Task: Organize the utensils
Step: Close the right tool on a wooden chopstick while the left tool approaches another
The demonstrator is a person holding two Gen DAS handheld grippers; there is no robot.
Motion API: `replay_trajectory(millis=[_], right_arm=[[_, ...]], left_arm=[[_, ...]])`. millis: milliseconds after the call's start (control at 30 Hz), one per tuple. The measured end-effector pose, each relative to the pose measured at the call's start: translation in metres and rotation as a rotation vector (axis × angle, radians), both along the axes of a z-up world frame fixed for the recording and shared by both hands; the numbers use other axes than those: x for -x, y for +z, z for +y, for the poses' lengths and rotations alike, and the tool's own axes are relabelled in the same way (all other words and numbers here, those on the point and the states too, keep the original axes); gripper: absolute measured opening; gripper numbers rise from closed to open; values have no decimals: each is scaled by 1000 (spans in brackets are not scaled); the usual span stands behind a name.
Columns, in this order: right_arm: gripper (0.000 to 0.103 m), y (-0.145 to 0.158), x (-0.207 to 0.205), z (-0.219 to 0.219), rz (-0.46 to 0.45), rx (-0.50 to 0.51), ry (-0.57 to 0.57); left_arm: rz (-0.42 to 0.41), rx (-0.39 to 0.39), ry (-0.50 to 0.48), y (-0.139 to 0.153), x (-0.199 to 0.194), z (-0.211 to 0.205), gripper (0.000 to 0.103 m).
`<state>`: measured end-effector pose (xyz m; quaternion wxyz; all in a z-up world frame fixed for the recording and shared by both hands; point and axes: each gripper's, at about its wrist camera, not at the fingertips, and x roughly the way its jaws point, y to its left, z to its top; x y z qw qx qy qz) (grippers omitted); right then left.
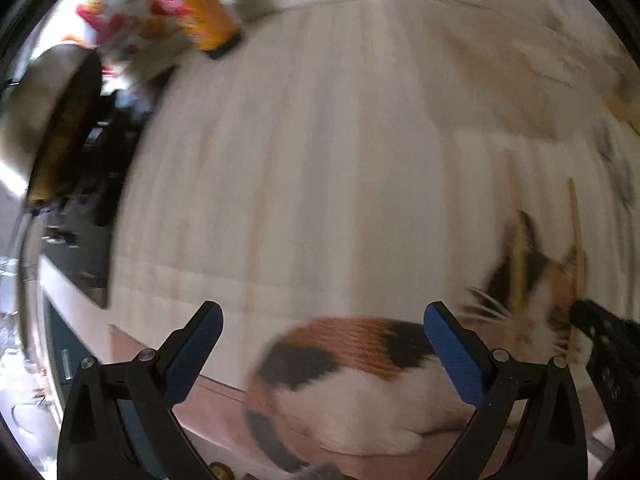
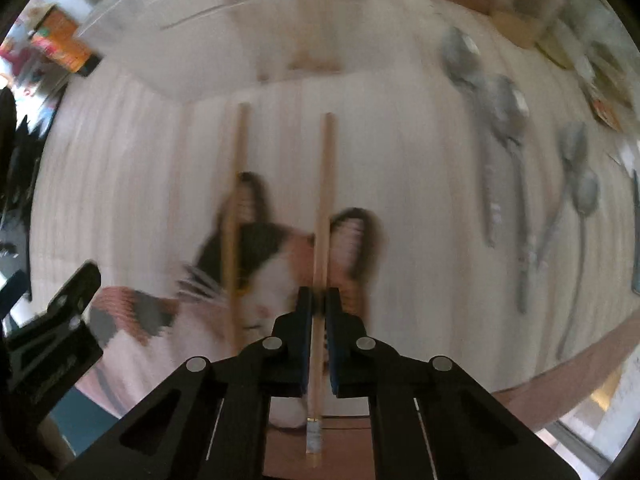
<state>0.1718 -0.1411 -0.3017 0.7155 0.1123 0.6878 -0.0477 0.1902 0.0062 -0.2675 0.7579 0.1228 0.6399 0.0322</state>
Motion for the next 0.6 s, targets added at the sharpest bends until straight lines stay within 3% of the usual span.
replay_trajectory(millis=[133,200,300,500,567,600], right_arm=[[7,4,13,-33,20,43,-33],[7,6,20,-46,30,55,-46],[7,9,30,-68,43,40,-86],[7,13,41,-88,47,18,-117],[7,16,40,-95,46,15,-124],[7,16,49,-104,45,15,-123]], left_arm=[[89,120,-58,-13,2,-35,97],[122,160,-85,-19,1,-50,88],[140,163,-151,-27,0,-75,75],[155,190,-205,-30,2,-99,38],[151,190,-216,-28,3,-102,16],[153,190,-220,-27,4,-103,10]])
